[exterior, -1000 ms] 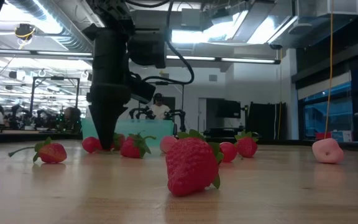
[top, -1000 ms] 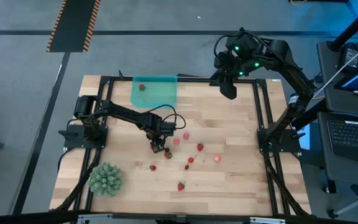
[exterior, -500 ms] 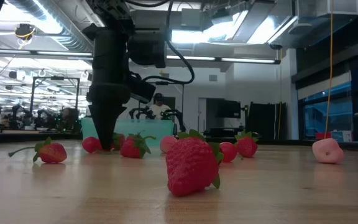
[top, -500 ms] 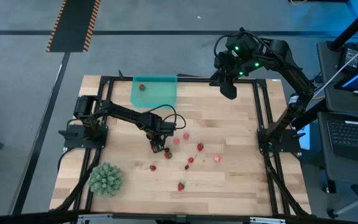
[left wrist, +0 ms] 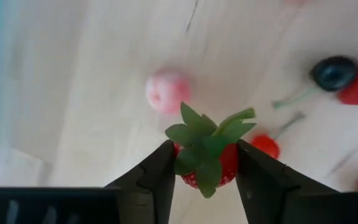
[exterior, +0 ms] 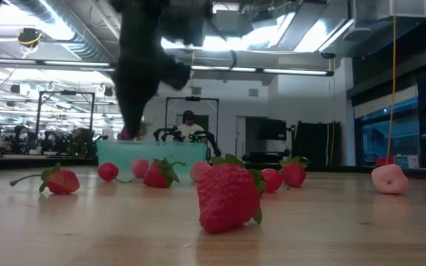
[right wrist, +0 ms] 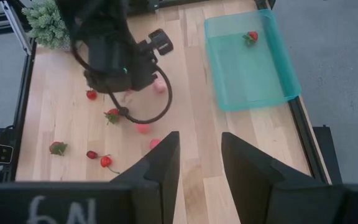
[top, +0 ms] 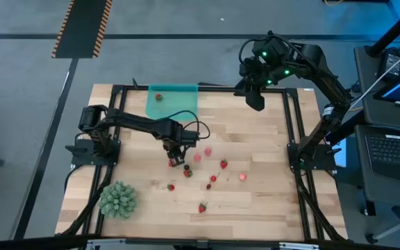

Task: Pick and placing Produce into tupperware
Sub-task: Put the red strawberry into the blue bin

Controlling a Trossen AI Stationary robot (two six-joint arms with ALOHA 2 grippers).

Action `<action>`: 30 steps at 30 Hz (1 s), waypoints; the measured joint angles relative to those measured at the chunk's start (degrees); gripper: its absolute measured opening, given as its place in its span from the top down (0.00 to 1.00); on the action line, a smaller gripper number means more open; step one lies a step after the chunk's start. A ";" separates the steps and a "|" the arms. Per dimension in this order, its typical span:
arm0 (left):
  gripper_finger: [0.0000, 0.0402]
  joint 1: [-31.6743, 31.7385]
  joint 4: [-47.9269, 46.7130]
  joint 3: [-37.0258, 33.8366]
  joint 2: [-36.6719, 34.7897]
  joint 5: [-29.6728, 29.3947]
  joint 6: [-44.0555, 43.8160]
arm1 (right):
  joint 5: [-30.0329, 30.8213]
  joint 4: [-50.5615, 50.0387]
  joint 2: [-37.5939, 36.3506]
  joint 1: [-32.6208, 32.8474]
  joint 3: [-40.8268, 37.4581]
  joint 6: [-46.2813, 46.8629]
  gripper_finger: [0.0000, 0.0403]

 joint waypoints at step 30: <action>0.67 35.26 -8.65 17.83 -12.92 -2.57 17.20 | 0.00 1.66 0.02 0.00 0.00 -2.82 0.70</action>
